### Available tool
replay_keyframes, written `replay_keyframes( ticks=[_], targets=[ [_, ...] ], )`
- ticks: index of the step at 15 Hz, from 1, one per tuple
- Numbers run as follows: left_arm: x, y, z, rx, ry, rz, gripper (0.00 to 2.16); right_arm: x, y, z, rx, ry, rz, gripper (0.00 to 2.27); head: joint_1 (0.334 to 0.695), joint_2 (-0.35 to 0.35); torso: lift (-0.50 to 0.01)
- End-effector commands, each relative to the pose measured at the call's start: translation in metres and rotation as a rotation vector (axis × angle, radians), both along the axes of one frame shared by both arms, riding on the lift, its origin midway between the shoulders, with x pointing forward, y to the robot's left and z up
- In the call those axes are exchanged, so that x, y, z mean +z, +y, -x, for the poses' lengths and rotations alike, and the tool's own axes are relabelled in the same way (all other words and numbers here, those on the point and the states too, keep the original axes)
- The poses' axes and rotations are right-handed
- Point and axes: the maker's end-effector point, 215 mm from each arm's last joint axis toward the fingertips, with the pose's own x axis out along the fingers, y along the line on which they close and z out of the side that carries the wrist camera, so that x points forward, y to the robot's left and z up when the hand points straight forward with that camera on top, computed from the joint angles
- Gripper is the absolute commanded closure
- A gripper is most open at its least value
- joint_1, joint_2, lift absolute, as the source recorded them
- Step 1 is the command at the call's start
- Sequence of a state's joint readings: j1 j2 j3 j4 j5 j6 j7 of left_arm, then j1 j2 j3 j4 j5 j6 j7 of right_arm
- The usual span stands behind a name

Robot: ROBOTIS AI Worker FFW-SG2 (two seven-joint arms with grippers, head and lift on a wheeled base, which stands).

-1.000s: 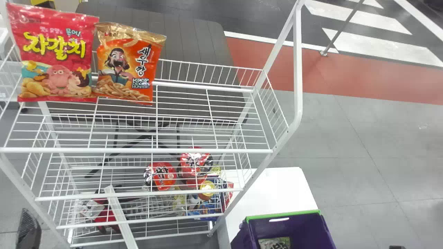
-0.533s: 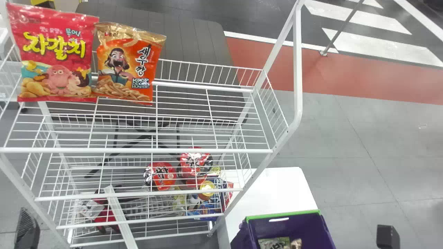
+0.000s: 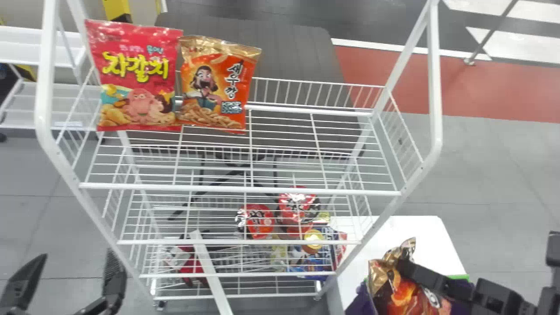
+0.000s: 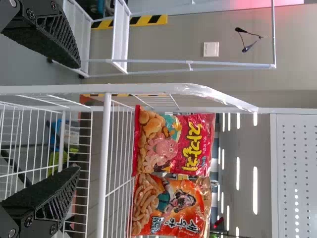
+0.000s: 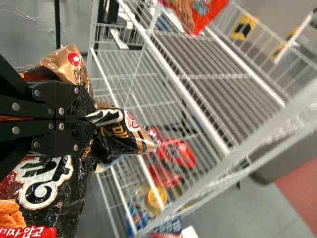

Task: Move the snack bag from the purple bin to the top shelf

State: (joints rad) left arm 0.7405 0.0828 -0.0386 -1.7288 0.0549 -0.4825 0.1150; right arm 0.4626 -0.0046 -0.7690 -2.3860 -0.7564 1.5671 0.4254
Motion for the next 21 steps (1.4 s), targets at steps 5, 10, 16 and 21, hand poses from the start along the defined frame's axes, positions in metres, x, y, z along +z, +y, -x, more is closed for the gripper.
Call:
replay_keyframes(
  ticks=[5, 10, 16, 21],
  targets=[
    [0.001, -0.003, 0.0, -0.008, -0.005, -0.001, 0.07, 0.067, 0.066, -0.076, 0.087, -0.26, 0.042, 2.25, 0.695, -0.003, 0.0],
    [0.001, -0.007, -0.001, -0.019, -0.008, -0.001, 0.07, 0.116, 0.099, -0.144, 0.046, -0.452, 0.071, 2.25, 0.695, 0.054, 0.0],
    [-0.009, -0.01, -0.002, -0.031, 0.02, -0.015, 0.07, 0.151, 0.075, -0.212, -0.218, -0.682, 0.024, 2.25, 0.695, 0.06, 0.0],
    [-0.016, -0.009, -0.006, -0.032, 0.041, -0.022, 0.07, 0.14, 0.063, -0.236, -0.409, -0.792, -0.15, 2.25, 0.695, 0.029, 0.0]
  ],
)
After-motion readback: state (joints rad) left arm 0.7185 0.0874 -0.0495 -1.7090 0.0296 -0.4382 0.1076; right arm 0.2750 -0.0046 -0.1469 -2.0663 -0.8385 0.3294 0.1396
